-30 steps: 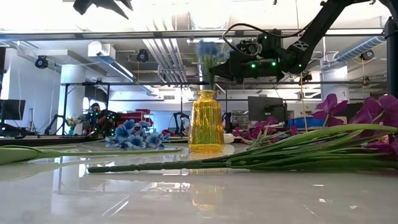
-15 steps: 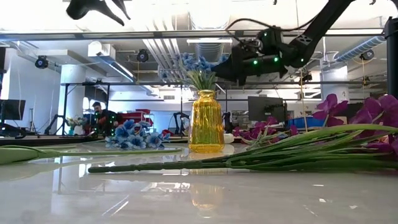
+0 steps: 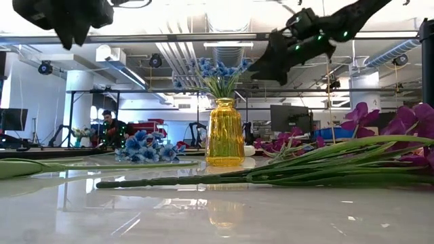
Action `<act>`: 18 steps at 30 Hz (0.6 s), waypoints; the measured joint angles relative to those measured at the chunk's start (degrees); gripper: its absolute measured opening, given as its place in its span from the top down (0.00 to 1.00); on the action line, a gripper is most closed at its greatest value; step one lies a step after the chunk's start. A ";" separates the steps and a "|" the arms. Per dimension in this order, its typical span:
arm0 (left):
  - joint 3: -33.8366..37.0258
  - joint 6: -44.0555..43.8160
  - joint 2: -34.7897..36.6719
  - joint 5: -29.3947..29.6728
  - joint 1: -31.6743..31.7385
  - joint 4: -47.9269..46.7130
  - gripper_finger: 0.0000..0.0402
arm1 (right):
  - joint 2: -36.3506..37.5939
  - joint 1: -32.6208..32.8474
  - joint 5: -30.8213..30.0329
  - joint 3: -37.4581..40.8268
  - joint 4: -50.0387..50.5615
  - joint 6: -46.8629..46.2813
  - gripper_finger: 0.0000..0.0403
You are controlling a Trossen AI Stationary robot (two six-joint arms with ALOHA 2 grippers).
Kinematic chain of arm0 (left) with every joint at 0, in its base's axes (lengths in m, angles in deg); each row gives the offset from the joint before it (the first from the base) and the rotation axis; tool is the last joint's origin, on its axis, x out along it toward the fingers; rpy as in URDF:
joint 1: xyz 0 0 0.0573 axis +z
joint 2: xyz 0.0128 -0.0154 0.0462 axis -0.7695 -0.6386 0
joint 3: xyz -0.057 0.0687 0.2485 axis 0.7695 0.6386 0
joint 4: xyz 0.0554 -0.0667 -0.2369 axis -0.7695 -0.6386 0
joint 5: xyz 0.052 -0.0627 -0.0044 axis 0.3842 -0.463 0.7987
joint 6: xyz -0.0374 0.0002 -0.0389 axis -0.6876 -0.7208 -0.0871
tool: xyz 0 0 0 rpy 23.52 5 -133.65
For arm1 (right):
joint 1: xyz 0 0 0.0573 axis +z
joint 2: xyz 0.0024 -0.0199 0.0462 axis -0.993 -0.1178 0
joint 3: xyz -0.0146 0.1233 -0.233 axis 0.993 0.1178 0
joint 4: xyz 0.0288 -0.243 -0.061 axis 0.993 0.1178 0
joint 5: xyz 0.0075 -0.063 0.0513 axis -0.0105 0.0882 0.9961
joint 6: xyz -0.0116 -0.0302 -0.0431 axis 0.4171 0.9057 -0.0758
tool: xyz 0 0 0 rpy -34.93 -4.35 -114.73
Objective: Sort flowers into vase by color
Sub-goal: Put the bottom white flower into the yellow vase
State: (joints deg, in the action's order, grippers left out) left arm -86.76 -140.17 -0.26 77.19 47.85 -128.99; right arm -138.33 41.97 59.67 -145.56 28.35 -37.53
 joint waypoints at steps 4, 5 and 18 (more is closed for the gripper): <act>0.01 2.03 -2.90 -1.25 -1.31 -0.86 0.78 | 4.51 4.85 0.01 -0.03 5.74 0.00 0.50; 0.01 2.67 -3.32 -1.25 -1.80 -0.84 0.78 | 5.39 6.85 -0.08 -0.02 6.29 -0.03 0.50; 0.01 -1.53 -3.48 9.43 -25.68 9.15 0.55 | 8.47 35.65 -25.81 -5.26 14.61 -5.83 0.50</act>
State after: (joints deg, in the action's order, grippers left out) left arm -86.75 -141.70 -3.75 86.62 22.17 -119.84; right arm -129.85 77.62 33.86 -150.82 42.96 -43.36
